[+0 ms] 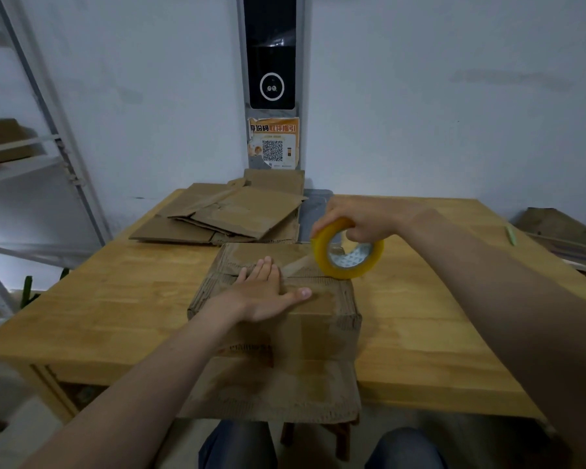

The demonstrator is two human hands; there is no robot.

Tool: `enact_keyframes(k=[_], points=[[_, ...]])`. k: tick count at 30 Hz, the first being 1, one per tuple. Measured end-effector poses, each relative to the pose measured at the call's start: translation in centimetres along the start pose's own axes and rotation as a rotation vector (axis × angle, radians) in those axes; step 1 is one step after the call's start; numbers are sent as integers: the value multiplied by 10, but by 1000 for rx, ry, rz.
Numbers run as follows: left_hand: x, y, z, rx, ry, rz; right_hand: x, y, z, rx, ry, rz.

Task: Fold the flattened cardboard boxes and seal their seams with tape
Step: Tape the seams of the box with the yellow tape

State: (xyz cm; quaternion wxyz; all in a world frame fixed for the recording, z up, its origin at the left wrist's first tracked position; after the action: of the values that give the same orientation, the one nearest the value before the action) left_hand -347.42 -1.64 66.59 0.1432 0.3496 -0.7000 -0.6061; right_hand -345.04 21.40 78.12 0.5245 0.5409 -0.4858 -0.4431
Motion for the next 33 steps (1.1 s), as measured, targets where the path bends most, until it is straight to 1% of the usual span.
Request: enact_keyframes(k=[2, 4, 6, 8, 11, 14, 17, 19, 21, 25, 28, 33], points=[[-2, -1, 1, 12, 8, 13, -4, -3, -4, -4, -3, 7], [-4, 1, 3, 32, 30, 19, -10, -8, -8, -65, -4, 84], [-8, 6, 6, 65, 63, 12, -21, -13, -13, -169, -18, 233], [-10, 12, 10, 96, 89, 15, -36, -25, -21, -222, -41, 407], [-15, 14, 16, 126, 117, 38, -43, -45, -28, -280, -57, 531], [-29, 12, 25, 111, 93, 50, -37, -47, -26, -294, -43, 522], [-46, 8, 35, 80, 21, 9, -26, -38, -22, -228, -11, 458], [-49, 4, 38, 54, 4, -9, -22, -37, -20, -209, -5, 445], [-44, 0, 36, 29, -11, -2, -22, -38, -21, -217, -22, 502], [-32, -2, 31, 14, -44, 4, -30, -50, -28, -244, -81, 694], [-26, -2, 28, 19, -36, 14, -20, -53, -28, -244, -86, 718], [2, 3, 16, 44, 11, 52, 13, -57, -12, -225, -14, 682]])
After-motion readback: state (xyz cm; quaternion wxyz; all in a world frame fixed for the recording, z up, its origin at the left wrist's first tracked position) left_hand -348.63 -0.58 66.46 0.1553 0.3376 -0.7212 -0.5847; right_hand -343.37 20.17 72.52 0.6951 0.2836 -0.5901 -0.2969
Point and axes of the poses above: each hand's wrist, its own z-axis towards the middle knuckle, its own y-axis out of the back of the hand, x = y × z, the point moved 1 cm from there along z, towards the middle knuckle, and after that the axes turned 15 degrees about -y, right-handed, at the moved point
